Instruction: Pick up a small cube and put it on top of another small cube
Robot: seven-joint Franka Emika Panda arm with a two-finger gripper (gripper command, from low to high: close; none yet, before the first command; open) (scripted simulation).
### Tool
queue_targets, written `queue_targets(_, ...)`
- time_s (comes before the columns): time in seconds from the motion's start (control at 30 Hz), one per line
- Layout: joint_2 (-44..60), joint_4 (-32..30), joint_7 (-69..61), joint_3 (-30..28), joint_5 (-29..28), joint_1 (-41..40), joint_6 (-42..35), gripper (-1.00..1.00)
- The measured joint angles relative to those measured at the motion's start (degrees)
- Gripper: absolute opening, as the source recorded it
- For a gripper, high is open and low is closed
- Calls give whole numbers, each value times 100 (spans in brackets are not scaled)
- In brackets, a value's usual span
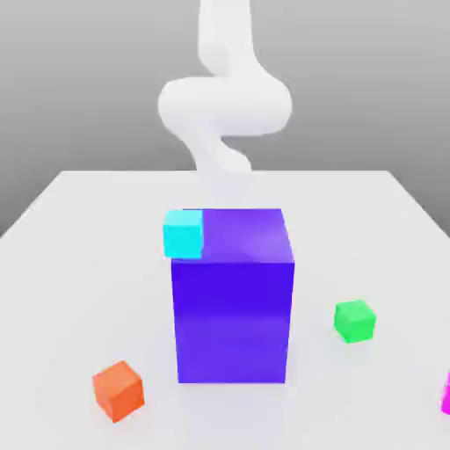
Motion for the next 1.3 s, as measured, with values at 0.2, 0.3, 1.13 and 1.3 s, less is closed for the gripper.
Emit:
queue_targets(0.2, 1277, 61, -251, 441, -256, 250, 335, 0)
queue_targets(0.3, 1899, 92, -363, 655, -399, 378, 497, 0)
queue_targets(1.13, 7087, 483, -897, 1412, -1795, 2019, 2176, 0)
queue_targets(1.3, 7240, 521, -843, 1334, -1871, 2083, 2286, -100)
